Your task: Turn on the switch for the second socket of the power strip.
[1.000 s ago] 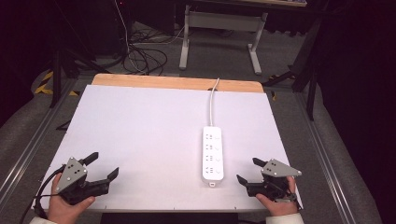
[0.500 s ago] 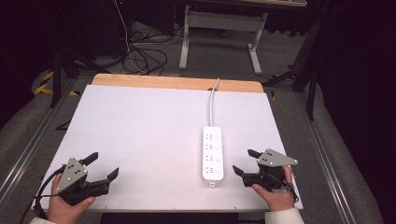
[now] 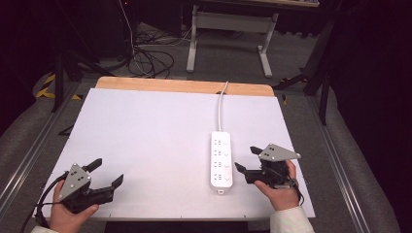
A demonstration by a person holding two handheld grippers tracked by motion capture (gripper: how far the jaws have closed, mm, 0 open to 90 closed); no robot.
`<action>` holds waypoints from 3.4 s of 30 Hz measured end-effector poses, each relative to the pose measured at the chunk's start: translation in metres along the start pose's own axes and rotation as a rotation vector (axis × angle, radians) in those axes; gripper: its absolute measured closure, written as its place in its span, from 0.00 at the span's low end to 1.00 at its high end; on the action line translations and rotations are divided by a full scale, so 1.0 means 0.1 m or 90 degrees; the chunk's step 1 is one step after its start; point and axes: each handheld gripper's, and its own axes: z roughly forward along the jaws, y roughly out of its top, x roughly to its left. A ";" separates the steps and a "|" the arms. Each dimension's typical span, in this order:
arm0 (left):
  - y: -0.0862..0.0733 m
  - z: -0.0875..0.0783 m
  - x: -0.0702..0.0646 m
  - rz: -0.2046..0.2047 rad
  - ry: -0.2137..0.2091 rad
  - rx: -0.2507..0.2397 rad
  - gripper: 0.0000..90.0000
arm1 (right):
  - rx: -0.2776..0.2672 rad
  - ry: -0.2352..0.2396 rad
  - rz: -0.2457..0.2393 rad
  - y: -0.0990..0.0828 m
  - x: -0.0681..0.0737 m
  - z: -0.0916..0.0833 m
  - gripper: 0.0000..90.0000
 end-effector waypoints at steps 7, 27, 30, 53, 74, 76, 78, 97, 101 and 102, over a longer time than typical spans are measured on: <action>0.00 0.01 0.00 0.000 0.000 0.003 0.17 | 0.003 0.004 -0.007 0.12 -0.01 0.11 0.28; -0.01 0.01 0.02 -0.003 0.000 0.010 0.17 | 0.013 0.020 -0.010 0.32 0.01 0.40 0.30; -0.01 0.02 0.02 -0.004 -0.003 0.011 0.17 | 0.015 0.025 -0.010 0.35 0.01 0.47 0.31; -0.01 0.03 0.02 -0.007 -0.001 0.014 0.17 | 0.050 0.039 0.018 0.35 -0.06 0.64 0.78; -0.01 0.03 0.03 -0.004 0.006 0.017 0.17 | 0.153 0.013 -0.010 0.29 -0.08 0.83 1.00; -0.02 0.03 0.03 -0.007 0.006 0.016 0.17 | 0.157 0.009 -0.012 0.29 -0.08 0.84 1.00; -0.02 0.03 0.03 -0.008 0.007 0.017 0.17 | 0.169 0.002 -0.013 0.28 -0.08 0.85 1.00; -0.02 0.03 0.03 -0.010 0.009 0.018 0.17 | 0.198 -0.001 -0.004 0.23 -0.08 0.92 1.00; -0.02 0.02 0.04 -0.007 0.011 0.020 0.17 | 0.199 0.002 0.003 0.22 -0.08 0.92 1.00; -0.02 0.03 0.04 -0.009 0.010 0.020 0.17 | 0.199 0.001 0.004 0.22 -0.08 0.93 1.00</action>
